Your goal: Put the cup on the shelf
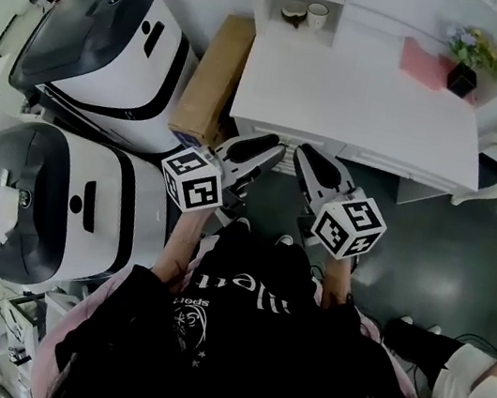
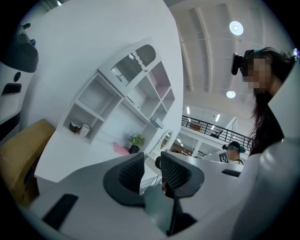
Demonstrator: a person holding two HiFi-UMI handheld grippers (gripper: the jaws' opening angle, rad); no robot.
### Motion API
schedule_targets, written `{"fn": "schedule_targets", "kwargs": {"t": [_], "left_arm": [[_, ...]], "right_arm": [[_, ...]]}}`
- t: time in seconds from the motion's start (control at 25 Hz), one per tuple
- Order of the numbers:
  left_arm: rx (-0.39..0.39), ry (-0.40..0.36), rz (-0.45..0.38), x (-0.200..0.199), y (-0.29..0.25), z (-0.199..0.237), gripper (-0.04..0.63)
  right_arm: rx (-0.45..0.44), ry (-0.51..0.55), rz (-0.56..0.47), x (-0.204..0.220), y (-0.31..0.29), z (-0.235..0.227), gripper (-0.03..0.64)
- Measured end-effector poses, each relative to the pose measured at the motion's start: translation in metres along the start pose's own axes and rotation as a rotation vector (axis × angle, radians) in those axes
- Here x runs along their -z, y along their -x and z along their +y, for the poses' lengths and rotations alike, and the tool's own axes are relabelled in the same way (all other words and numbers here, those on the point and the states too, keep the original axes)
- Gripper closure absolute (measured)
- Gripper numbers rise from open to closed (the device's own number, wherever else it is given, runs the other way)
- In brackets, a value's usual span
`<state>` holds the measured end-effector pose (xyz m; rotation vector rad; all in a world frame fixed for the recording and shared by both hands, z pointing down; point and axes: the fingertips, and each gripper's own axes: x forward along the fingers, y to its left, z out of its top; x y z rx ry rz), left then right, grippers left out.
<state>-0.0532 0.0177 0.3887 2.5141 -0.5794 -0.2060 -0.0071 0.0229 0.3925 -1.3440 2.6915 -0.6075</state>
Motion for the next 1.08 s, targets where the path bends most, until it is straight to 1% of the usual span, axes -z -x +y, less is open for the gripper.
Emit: {"fn": "schedule_targets", "kwargs": {"t": [0.32,1.08], "left_arm": [[0.015,-0.011,0.002,-0.017,0.023,0.012,0.476],[0.027,0.01,0.009,-0.018,0.043,0.027,0.476]], "right_arm": [[0.04,0.009,0.0,0.004,-0.017,0.017,0.551],[0.079,0.005,0.05,0.022,-0.034,0.029,0.551]]}}
